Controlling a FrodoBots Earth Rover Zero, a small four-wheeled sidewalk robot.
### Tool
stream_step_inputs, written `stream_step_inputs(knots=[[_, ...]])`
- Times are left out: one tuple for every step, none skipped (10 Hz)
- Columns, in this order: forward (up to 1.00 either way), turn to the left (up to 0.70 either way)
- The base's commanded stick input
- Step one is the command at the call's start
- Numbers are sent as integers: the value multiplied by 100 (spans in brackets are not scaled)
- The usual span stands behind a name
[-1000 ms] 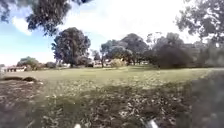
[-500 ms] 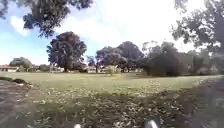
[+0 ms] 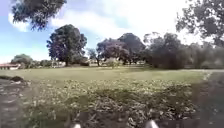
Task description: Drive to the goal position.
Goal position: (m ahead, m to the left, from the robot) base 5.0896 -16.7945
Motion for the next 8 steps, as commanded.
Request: stream_step_inputs(knots=[[70,0],[70,0],[70,0],[70,0],[70,0],[70,0],[70,0],[70,-18]])
